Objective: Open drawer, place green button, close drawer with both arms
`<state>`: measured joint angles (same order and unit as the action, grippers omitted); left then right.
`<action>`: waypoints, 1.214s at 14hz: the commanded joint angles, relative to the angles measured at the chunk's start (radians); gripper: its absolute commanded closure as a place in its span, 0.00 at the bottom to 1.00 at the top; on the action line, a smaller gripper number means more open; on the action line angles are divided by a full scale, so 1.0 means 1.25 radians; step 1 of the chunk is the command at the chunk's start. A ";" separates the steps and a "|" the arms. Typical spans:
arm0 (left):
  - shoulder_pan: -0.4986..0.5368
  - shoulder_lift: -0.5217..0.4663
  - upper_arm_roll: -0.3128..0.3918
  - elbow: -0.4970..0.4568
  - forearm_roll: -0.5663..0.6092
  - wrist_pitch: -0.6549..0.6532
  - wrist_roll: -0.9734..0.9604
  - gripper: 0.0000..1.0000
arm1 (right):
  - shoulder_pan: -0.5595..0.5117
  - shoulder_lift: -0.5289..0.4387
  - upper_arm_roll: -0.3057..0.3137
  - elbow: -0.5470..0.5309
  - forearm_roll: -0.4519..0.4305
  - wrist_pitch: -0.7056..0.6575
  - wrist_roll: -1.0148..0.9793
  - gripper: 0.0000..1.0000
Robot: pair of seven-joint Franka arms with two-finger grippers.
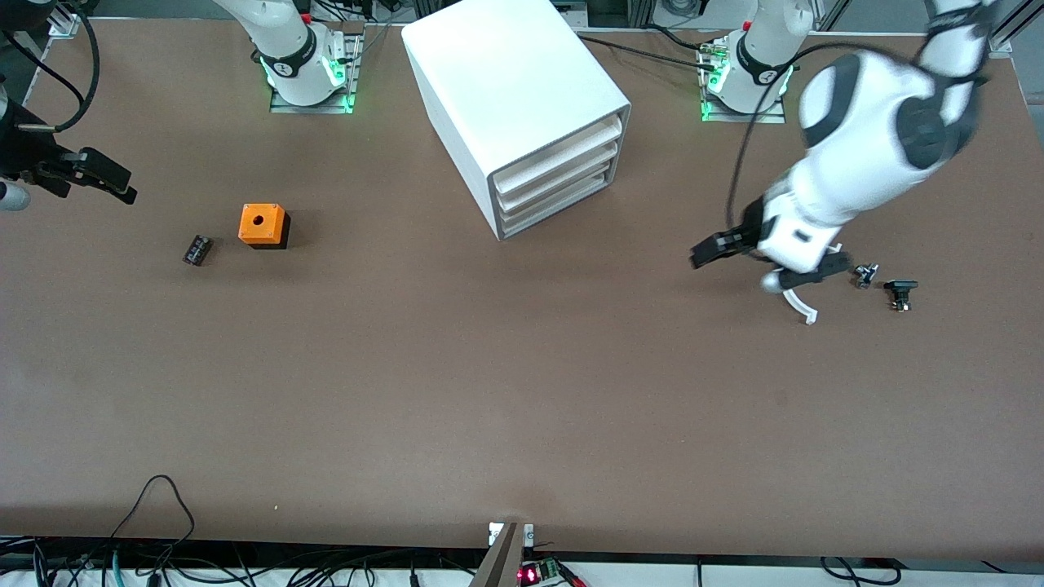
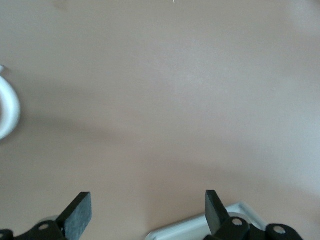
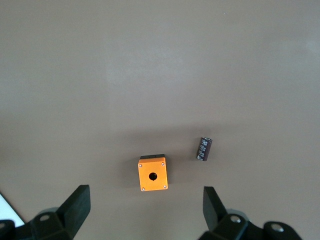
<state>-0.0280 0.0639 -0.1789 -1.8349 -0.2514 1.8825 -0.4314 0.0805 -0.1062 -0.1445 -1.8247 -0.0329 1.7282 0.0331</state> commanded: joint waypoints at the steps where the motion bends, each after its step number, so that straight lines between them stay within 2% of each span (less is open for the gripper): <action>1: -0.008 -0.025 0.100 0.118 0.038 -0.176 0.151 0.00 | 0.002 0.005 -0.001 0.014 0.013 -0.007 -0.014 0.00; 3: -0.016 -0.064 0.131 0.158 0.095 -0.251 0.228 0.00 | 0.002 0.006 0.000 0.015 0.012 -0.012 -0.019 0.00; 6: -0.019 -0.071 0.130 0.217 0.197 -0.285 0.282 0.00 | 0.003 0.013 0.001 0.015 0.010 -0.014 -0.023 0.00; 11: -0.019 -0.085 0.126 0.232 0.233 -0.292 0.392 0.00 | 0.003 0.016 0.019 0.035 0.007 -0.016 -0.024 0.00; 14: -0.019 -0.087 0.123 0.230 0.231 -0.289 0.399 0.00 | 0.003 0.016 0.019 0.045 0.007 -0.017 -0.024 0.00; 17: -0.019 -0.081 0.120 0.194 0.223 -0.225 0.399 0.00 | 0.003 0.016 0.019 0.047 0.007 -0.019 -0.023 0.00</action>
<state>-0.0456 -0.0389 -0.0268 -1.5703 0.0061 1.5589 0.0475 0.0835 -0.0967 -0.1210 -1.7924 -0.0329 1.7243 0.0203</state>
